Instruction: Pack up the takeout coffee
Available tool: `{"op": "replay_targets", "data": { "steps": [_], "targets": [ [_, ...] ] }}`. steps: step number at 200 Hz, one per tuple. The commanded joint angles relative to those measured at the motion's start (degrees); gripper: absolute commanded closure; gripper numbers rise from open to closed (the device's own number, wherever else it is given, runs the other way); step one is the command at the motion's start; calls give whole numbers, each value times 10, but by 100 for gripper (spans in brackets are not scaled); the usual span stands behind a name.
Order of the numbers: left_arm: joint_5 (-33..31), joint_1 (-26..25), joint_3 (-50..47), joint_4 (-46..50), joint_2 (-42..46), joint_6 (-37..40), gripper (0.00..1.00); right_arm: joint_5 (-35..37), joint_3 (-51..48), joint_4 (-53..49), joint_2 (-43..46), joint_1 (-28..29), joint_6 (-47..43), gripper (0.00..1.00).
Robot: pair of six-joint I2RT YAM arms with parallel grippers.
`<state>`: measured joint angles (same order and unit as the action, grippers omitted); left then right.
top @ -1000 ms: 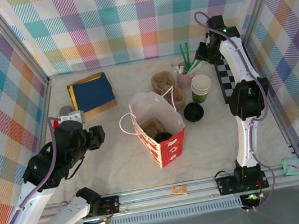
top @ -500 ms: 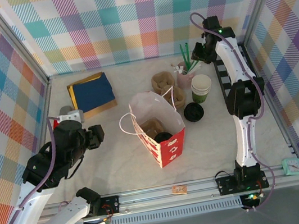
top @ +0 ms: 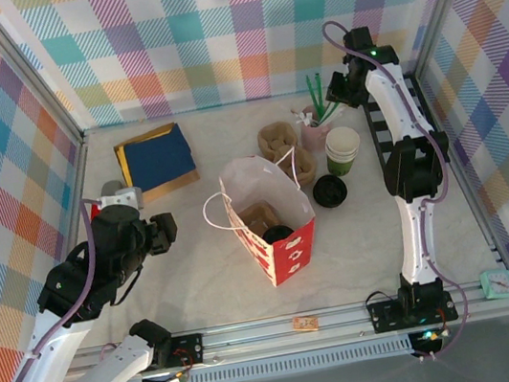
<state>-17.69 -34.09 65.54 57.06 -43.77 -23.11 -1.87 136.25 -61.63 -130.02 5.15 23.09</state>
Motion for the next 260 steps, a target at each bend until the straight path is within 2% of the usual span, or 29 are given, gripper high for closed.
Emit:
{"op": "replay_targets", "data": {
  "steps": [1, 17, 83, 126, 158, 210, 260],
  "targets": [
    [-13, -3, 18, 17, -1, 7, 43, 12, 22, 2, -16, 10, -8, 67],
    [-15, -3, 19, 18, -1, 7, 43, 17, 26, 1, -19, 14, -12, 69],
    [-16, -3, 18, 15, -1, 9, 43, 35, 32, -4, -9, 25, -22, 89],
    [-15, -3, 19, 13, -1, 10, 43, 47, 36, -10, -2, 26, -33, 96],
    [-14, -3, 21, 13, -3, 12, 43, 77, 35, -22, 18, 33, -45, 75],
    [-12, -3, 21, 7, -11, 12, 43, 100, 8, -13, 69, 32, -66, 68],
    [-8, -3, 21, 4, -18, 11, 43, 106, 17, -17, 66, 18, -63, 68]
  ]
}}
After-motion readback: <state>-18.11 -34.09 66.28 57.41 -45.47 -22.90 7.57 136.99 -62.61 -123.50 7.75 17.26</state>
